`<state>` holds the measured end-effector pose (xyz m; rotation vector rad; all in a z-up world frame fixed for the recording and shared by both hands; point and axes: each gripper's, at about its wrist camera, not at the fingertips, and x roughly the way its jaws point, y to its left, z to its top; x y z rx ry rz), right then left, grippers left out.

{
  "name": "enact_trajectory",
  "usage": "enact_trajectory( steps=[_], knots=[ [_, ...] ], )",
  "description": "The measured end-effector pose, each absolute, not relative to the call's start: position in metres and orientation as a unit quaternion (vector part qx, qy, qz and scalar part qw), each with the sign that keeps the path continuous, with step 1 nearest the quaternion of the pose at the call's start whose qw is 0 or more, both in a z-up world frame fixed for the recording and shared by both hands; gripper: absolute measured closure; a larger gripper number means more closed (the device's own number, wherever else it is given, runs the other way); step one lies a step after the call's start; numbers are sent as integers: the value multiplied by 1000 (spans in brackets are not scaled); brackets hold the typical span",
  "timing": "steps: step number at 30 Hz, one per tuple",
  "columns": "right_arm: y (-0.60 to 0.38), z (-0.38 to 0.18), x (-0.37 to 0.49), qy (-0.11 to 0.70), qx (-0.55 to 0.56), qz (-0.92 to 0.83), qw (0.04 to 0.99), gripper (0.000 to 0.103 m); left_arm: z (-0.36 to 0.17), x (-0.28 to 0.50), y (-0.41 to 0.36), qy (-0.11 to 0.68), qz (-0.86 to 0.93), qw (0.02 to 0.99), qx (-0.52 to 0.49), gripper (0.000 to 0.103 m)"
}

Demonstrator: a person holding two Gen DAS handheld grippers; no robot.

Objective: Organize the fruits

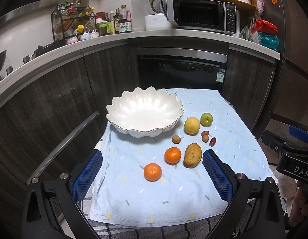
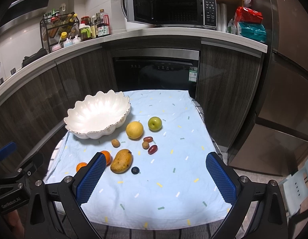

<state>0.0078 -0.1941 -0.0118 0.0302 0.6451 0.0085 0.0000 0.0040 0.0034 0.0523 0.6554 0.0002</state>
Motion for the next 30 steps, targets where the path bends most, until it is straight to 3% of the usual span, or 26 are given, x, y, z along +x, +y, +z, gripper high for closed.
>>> enact_trajectory(
  steps=[30],
  knots=[
    [-180, -33, 32, 326, -13, 16, 945, 1, -15, 25, 4, 346, 11, 937, 38, 1]
  ],
)
